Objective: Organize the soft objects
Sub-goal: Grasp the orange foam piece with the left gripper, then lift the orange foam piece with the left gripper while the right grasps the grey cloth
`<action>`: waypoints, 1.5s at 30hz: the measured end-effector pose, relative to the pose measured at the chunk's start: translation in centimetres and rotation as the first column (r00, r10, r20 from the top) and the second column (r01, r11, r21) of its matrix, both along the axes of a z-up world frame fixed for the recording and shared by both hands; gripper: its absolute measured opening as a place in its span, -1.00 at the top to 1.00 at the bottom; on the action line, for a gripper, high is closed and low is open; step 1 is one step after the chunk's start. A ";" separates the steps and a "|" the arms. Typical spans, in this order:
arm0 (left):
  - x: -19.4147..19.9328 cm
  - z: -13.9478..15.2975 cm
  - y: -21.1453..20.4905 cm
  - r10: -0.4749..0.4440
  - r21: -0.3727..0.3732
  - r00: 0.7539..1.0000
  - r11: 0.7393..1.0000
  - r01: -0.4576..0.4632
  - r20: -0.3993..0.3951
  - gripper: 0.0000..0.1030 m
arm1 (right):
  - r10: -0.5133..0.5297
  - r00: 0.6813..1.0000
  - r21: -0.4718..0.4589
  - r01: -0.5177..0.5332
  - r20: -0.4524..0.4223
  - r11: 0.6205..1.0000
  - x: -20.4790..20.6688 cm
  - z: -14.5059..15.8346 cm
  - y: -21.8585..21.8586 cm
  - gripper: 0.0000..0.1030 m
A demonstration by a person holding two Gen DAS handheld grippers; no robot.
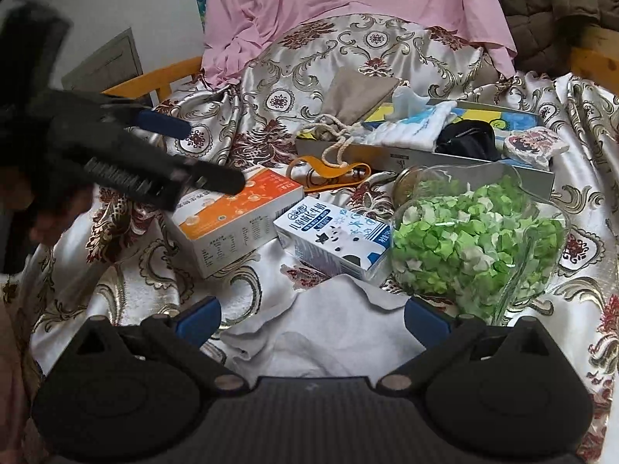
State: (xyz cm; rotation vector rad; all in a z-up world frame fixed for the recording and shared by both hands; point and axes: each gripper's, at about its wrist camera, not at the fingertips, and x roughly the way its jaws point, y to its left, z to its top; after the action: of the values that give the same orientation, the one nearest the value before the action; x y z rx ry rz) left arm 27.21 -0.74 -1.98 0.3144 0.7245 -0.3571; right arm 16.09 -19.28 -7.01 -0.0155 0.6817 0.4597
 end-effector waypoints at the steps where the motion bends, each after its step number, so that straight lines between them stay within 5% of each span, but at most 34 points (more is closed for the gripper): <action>1: 1.1 -0.1 0.2 0.008 0.000 1.000 1.000 -0.008 -0.020 -0.98 | 0.004 1.000 0.006 -0.003 -0.012 1.000 0.2 -0.2 0.0 -0.99; 5: 5.7 -0.3 0.9 0.032 0.005 0.994 0.999 -0.031 -0.104 -0.98 | 0.024 0.999 0.008 -0.024 -0.032 1.000 1.3 -0.7 0.3 -1.00; 9: 10.0 -0.5 1.5 0.078 -0.082 0.968 0.992 -0.100 -0.240 -0.94 | 0.057 0.997 -0.012 -0.057 -0.044 0.998 2.2 -1.0 1.1 -0.99; 13: 12.7 -1.0 1.9 0.122 -0.173 0.925 0.965 -0.195 -0.360 -0.85 | 0.069 0.997 -0.037 -0.070 -0.035 0.997 2.4 -1.2 1.4 -0.84; 19: 14.5 -2.3 2.4 0.187 -0.214 0.854 0.922 -0.324 -0.485 -0.79 | 0.059 0.998 -0.056 -0.061 -0.030 0.997 2.3 -1.2 1.4 -0.77; 23: 15.0 -3.5 3.0 0.217 -0.247 0.793 0.875 -0.417 -0.569 -0.63 | 0.053 0.998 -0.055 -0.055 -0.033 0.997 2.3 -1.2 1.2 -0.76; 25: 15.1 -3.9 3.3 0.235 -0.264 0.781 0.853 -0.451 -0.579 -0.58 | 0.051 0.998 -0.056 -0.053 -0.039 0.997 2.4 -1.2 1.1 -0.73; 29: 15.3 -4.5 3.6 0.228 -0.318 0.763 0.809 -0.494 -0.605 -0.40 | 0.055 0.997 -0.058 -0.057 -0.046 0.997 2.3 -1.3 1.2 -0.70; 37: 15.6 -4.9 3.8 0.304 -0.290 0.747 0.784 -0.549 -0.592 0.01 | 0.065 0.996 -0.077 -0.069 -0.054 0.995 2.2 -1.5 1.5 -0.54; 45: 15.0 -4.9 3.4 0.313 -0.281 0.775 0.804 -0.524 -0.549 0.33 | 0.064 0.996 -0.108 -0.071 -0.069 0.992 2.2 -2.0 1.7 -0.25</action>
State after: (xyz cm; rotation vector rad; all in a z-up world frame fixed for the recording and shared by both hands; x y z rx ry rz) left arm 42.26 2.67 -6.87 -0.3777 1.1565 -0.1376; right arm 18.31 -17.61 -8.98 -0.1291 0.7728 0.4889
